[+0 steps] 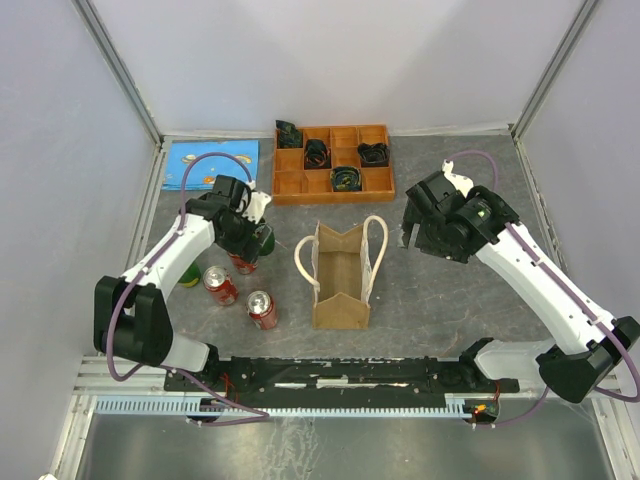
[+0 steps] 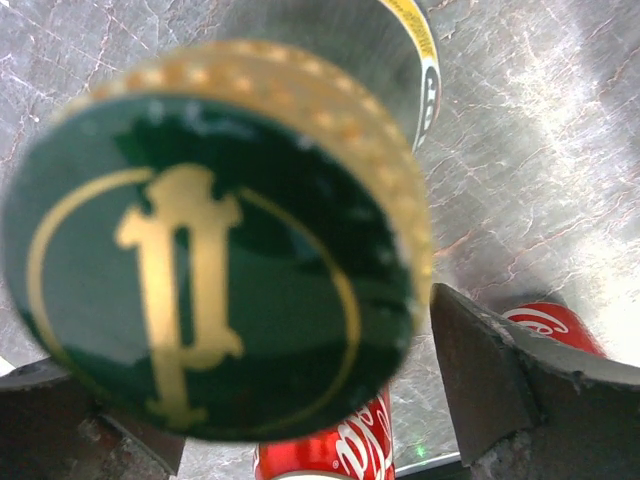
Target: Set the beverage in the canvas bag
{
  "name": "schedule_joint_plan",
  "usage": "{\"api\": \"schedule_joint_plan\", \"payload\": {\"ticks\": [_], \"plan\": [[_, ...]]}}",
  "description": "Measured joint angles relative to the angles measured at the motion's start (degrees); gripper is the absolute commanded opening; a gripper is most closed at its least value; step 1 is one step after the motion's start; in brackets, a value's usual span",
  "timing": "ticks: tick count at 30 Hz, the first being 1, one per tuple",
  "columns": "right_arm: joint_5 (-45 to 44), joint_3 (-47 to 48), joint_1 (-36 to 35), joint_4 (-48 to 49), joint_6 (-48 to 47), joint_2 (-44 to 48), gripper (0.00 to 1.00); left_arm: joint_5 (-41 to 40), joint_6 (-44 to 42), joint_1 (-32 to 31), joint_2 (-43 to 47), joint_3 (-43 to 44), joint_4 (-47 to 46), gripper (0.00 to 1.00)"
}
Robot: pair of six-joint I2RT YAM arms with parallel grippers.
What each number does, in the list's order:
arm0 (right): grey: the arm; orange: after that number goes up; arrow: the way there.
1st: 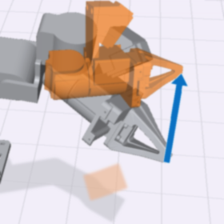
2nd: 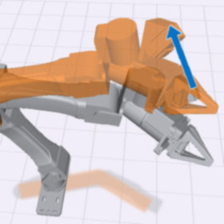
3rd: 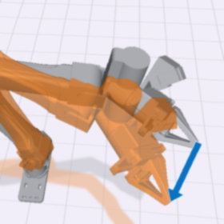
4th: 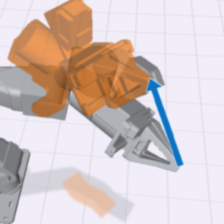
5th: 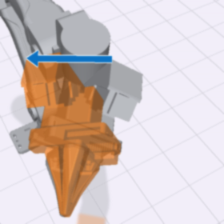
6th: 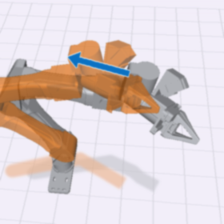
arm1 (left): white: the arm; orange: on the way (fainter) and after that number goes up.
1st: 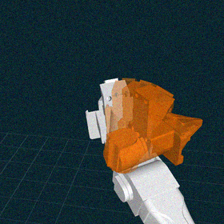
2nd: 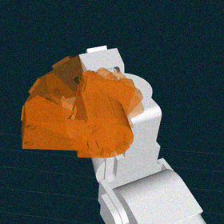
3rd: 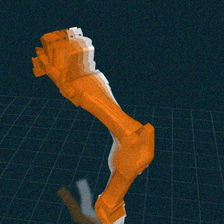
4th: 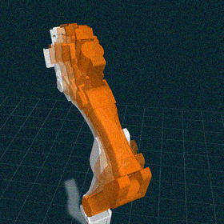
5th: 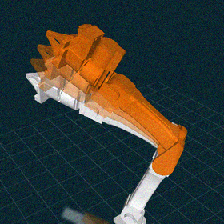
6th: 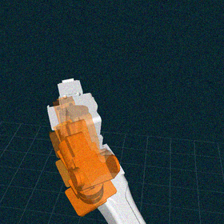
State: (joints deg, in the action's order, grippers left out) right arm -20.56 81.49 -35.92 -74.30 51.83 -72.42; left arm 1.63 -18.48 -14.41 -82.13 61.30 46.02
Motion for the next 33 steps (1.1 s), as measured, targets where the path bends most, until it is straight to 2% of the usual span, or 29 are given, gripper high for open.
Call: {"api": "schedule_joint_plan", "payload": {"ticks": [2, 11, 13, 21, 25, 33], "plan": [[0.0, 0.0, 0.0, 0.0, 0.3, 0.0, 0.99, 0.0, -0.1, 0.3, 0.0, -0.4, -0.3, 0.78], [-0.1, 0.0, 0.0, -0.1, 0.6, 0.0, 0.99, 0.1, -1.0, 0.8, 0.4, -1.0, -1.4, 0.11], [-0.2, 0.0, 0.0, -0.1, 0.7, 0.0, 0.99, 0.2, -1.0, 0.8, 0.5, -1.1, -1.4, 0.03], [-0.2, -1.2, 0.0, -0.1, 1.1, 1.2, 0.99, 0.4, -0.9, 0.8, 3.8, -1.7, 2.8, 0.03], [-0.2, -2.0, 0.0, -0.1, 1.3, 1.6, 0.99, 0.4, -0.9, 0.8, 6.9, 1.4, 7.0, 0.03], [-0.2, -2.4, 0.0, 0.2, 1.3, 1.6, 0.99, 3.7, -0.9, 0.9, 9.0, 19.6, 12.7, 0.03]]}}
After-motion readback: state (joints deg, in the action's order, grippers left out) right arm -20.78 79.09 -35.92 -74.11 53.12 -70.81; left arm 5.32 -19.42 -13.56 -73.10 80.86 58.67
